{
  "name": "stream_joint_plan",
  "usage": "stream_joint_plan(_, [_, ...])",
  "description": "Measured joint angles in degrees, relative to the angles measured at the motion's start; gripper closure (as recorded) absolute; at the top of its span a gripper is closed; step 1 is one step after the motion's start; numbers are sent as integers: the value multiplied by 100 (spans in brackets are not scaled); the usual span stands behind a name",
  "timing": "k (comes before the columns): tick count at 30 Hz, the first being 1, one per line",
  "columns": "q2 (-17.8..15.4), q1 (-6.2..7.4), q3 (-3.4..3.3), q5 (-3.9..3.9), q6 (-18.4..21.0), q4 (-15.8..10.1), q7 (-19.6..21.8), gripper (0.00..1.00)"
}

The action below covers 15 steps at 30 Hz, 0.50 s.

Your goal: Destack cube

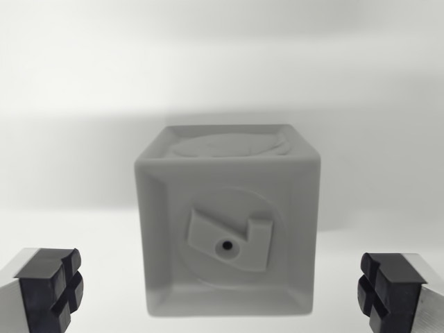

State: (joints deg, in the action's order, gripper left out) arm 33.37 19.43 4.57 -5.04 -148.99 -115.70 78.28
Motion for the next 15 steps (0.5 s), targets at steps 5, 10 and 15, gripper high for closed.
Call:
stream_joint_plan(5, [-239,-21,29,22,186,-47,-12,0])
stream_joint_plan(10, [-462,-38,52,54,371,-83,-34,0])
stream_joint_plan(15, [-699,-50,71,96,586,-100,-62,0])
